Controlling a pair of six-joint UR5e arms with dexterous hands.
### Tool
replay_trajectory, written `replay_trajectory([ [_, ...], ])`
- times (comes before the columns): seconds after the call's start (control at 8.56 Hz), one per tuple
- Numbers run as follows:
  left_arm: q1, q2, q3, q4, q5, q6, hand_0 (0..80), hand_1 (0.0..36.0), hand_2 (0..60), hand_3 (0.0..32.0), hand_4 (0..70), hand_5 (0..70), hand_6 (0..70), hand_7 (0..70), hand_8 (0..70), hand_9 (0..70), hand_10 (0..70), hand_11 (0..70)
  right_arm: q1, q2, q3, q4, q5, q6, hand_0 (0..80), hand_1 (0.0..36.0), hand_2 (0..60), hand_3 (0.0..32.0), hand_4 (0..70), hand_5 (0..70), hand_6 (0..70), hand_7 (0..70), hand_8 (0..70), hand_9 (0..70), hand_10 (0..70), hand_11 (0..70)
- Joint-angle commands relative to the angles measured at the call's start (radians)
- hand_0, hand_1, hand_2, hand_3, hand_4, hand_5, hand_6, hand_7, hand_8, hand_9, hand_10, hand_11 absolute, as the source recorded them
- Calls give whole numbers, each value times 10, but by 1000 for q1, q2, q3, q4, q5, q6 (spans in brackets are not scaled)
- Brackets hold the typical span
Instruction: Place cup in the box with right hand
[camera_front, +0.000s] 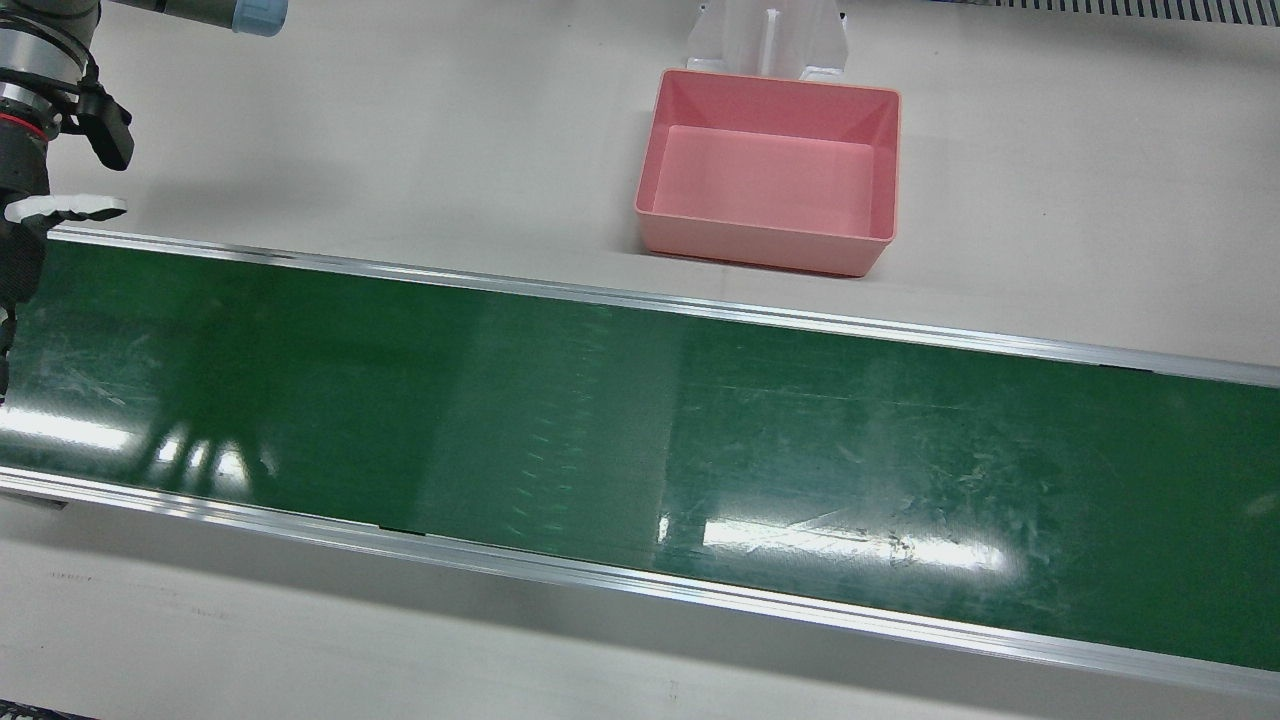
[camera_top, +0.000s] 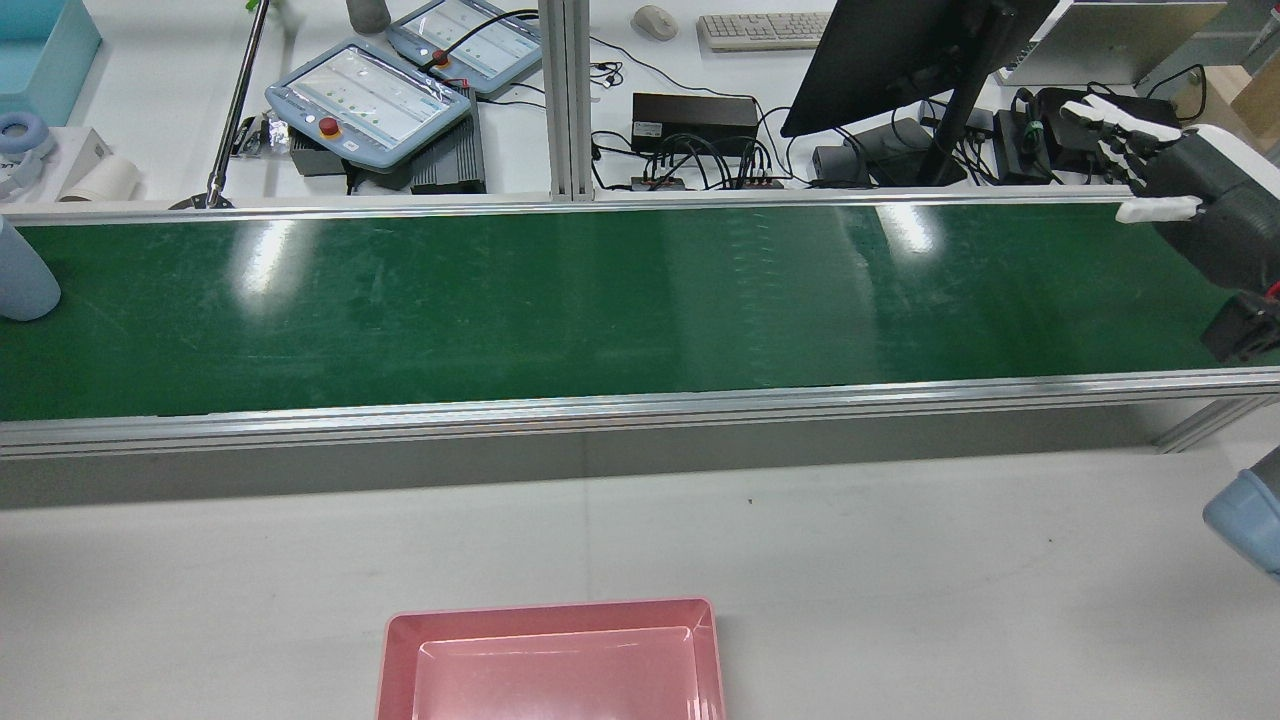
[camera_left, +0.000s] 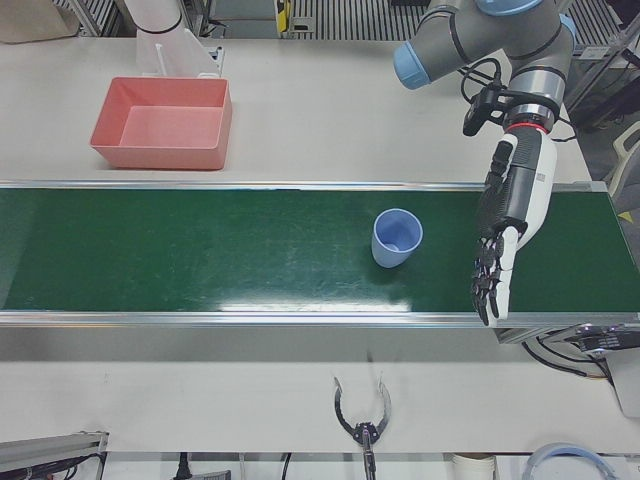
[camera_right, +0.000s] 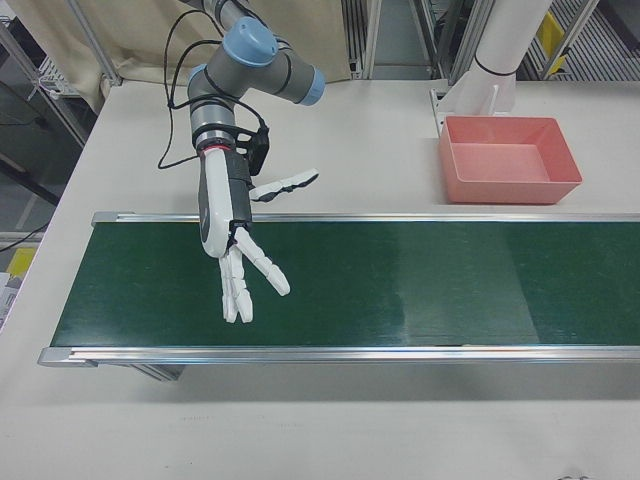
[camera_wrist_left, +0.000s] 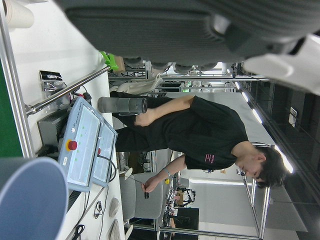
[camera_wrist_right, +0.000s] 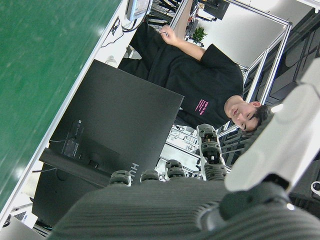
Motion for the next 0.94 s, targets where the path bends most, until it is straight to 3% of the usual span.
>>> replay_trajectory([
  [0.0,0,1,0,-1,-1,0,0,0,0,0,0,0,0,0,0,0,0,0,-2,1,-2,2,-1,3,414,54,35,46,19,28,20,85,0,15,15,34],
  [0.12,0,0,0,-1,-1,0,0,0,0,0,0,0,0,0,0,0,0,0,-2,1,-2,2,-2,3,388,73,106,44,18,28,20,84,0,16,15,34],
  [0.23,1,0,0,-1,-1,0,0,0,0,0,0,0,0,0,0,0,0,0,-2,1,-8,3,-2,3,411,53,35,46,26,28,20,87,0,19,16,36],
  [0.35,1,0,0,-1,-1,0,0,0,0,0,0,0,0,0,0,0,0,0,-5,1,-8,2,-2,3,412,54,35,50,27,28,20,91,0,21,17,37],
  [0.47,0,1,0,1,1,0,0,0,0,0,0,0,0,0,0,0,0,0,-2,3,-7,2,-1,4,395,64,74,58,20,28,21,102,0,23,15,34],
  [0.58,1,1,0,-1,1,0,0,0,0,0,0,0,0,0,0,0,0,0,-2,3,-7,2,-1,7,369,86,156,60,3,30,24,112,0,24,14,32],
  [0.7,1,1,0,-1,-1,0,0,0,0,0,0,0,0,0,0,0,0,0,-3,3,-7,2,-1,6,409,59,52,62,2,30,22,101,0,23,13,31],
  [0.82,0,0,0,-1,-1,0,0,0,0,0,0,0,0,0,0,0,0,0,-5,6,-8,2,-1,6,411,59,49,68,11,30,20,96,0,22,13,32],
])
